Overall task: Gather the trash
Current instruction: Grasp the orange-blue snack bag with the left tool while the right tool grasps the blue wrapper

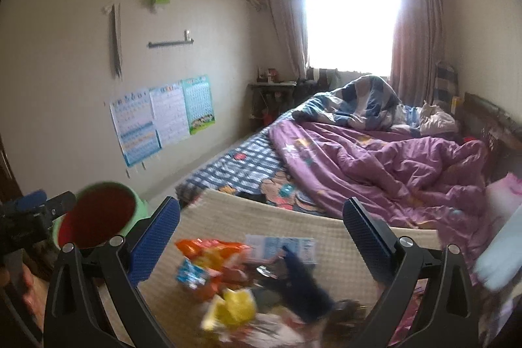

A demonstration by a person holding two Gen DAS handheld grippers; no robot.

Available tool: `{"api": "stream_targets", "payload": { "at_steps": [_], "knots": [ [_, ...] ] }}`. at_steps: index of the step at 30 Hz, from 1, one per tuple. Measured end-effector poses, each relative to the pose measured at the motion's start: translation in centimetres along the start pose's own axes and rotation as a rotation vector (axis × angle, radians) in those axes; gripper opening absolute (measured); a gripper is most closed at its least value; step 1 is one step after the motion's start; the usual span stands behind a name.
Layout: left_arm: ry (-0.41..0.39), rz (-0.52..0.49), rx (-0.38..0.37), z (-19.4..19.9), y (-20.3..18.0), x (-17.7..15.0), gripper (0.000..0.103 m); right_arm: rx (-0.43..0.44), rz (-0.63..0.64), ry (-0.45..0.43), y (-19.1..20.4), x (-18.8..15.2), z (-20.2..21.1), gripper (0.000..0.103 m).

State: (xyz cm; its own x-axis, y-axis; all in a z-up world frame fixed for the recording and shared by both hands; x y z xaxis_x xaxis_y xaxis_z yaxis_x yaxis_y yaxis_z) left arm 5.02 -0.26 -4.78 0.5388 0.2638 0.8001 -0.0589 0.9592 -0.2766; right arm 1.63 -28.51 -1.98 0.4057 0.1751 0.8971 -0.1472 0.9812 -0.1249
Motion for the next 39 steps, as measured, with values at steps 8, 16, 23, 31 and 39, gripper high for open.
{"api": "stream_targets", "payload": {
  "at_steps": [8, 16, 23, 31, 39],
  "knots": [
    [0.203, -0.084, -0.181, -3.9, -6.2, -4.8, 0.098, -0.015, -0.076, 0.158, -3.3, -4.1, -1.6, 0.096],
    [0.381, -0.093, -0.218, -8.6, -9.5, -7.7, 0.097, -0.01, -0.078, 0.231, -3.6, -6.2, -1.7, 0.096],
    [0.505, -0.105, -0.229, -10.6, -10.2, -9.5, 0.052, 0.052, -0.142, 0.275, -3.7, -7.2, -2.8, 0.096],
    [0.441, -0.058, -0.257, -8.2, -8.3, -7.6, 0.045, 0.142, -0.142, 0.329, -2.4, -7.8, -4.6, 0.096],
    [0.336, -0.059, -0.264, -4.9, -7.4, -5.3, 0.046, 0.208, -0.198, 0.398, -2.8, -8.5, -8.8, 0.096]
  ]
}}
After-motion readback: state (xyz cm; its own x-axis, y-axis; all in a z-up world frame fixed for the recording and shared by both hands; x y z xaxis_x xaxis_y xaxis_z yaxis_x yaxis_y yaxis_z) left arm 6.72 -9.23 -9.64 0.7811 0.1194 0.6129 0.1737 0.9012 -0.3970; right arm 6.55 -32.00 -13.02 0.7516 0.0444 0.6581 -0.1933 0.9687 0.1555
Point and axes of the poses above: each gripper's, at about its wrist camera, not at the fingertips, and z roughly against the way its jaws point, y to its left, x to its top, the point moved 5 cm from there along -z, roughly the way its jaws point, and after that the axes turned 14 degrees about z, right-handed, at the moved point
